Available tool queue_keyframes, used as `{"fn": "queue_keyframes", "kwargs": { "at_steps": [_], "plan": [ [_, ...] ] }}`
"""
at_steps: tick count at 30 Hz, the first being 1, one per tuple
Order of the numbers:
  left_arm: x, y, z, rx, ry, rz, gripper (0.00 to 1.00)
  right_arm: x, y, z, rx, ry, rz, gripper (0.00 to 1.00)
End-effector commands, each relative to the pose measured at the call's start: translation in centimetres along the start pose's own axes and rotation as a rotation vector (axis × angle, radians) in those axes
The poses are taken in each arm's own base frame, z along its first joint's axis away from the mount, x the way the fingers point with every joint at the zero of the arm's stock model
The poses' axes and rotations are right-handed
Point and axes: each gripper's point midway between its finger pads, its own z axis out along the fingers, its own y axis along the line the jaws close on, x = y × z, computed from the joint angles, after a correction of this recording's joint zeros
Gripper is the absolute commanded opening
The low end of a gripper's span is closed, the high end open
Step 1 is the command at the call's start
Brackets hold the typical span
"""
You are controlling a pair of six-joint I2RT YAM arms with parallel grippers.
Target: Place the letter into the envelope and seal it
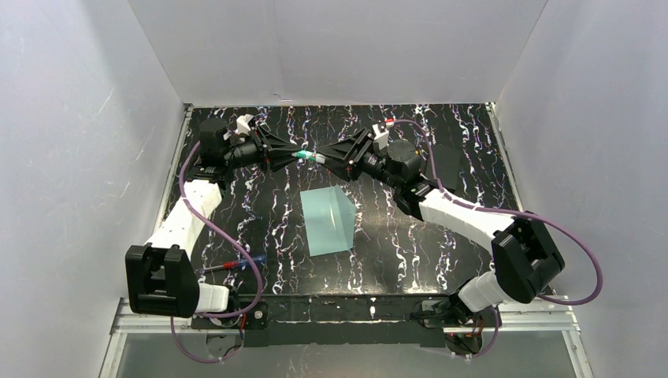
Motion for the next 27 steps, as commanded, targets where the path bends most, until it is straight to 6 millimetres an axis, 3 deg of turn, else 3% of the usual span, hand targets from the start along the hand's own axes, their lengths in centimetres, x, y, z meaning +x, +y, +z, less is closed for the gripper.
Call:
{"fn": "queue_keyframes", "kwargs": {
  "at_steps": [1,5,12,14,18,20,24,27],
  "plan": [
    [1.1,-3.7,-1.1,0.075,0.001,0.038,0.0,0.3,4.2,-0.1,-0.148,0.014,-0.01,0.58],
    [1.1,-3.1,-1.1,0.068,0.0,0.016,0.0,0.4,5.4,-0.3,-0.18,0.016,-0.038,0.47],
    [1.3,-2.6,-1.2,0.067,-0.006,0.016,0.0,0.8,6.7,-0.4,-0.222,0.043,-0.071,0.12],
    [1.5,-2.5,-1.2,0.067,0.006,0.02,0.1,0.8,6.7,-0.3,-0.226,0.044,-0.078,0.04],
    [2.2,-2.7,-1.4,0.074,0.056,0.05,0.48,1.0,7.2,-0.2,-0.251,0.057,-0.092,0.01],
    [2.6,-2.7,-1.4,0.076,0.093,0.06,0.55,1.1,7.0,0.1,-0.248,0.067,-0.099,0.01],
    [3.1,-2.5,-1.5,0.079,0.138,0.071,0.58,1.3,6.6,0.7,-0.223,0.092,-0.112,0.01],
    [3.2,-2.4,-1.5,0.076,0.137,0.064,0.47,1.4,6.2,1.1,-0.201,0.104,-0.119,0.01]
  ]
}}
